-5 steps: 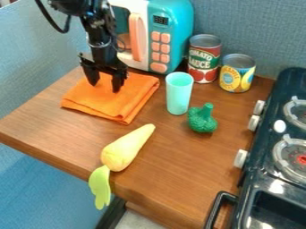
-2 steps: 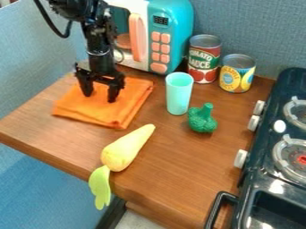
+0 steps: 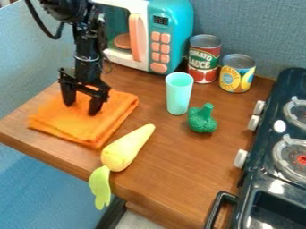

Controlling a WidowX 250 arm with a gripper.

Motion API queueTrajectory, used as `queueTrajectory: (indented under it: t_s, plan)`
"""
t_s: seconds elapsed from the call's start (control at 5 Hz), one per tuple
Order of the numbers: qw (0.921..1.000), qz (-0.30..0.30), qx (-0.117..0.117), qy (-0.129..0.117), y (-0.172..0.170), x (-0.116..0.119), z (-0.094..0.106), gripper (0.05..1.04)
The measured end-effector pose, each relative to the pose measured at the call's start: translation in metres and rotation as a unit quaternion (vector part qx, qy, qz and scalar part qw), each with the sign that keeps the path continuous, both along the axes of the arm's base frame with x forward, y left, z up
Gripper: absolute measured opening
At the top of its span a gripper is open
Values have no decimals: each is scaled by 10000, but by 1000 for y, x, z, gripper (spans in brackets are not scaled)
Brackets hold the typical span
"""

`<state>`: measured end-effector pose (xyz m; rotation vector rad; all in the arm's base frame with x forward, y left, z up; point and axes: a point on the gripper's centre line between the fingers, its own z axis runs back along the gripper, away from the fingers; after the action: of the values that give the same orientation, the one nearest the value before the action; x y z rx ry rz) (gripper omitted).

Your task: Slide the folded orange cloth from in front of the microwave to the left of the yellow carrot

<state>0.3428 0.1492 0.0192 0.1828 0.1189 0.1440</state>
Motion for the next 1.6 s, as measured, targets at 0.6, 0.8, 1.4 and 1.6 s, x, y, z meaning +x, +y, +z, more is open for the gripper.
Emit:
queueTrajectory:
  t_s: [0.6, 0.8, 1.4, 1.6]
  plan:
    - [9979, -211, -609, 112, -8, -38, -2, 999]
    - [9960, -333, -826, -99, -15, -31, 10, 999]
    - [9918, -1047, -635, -352, -62, -9, 97, 999]
    - [9837, -1402, -1108, -189, -101, -8, 103, 999]
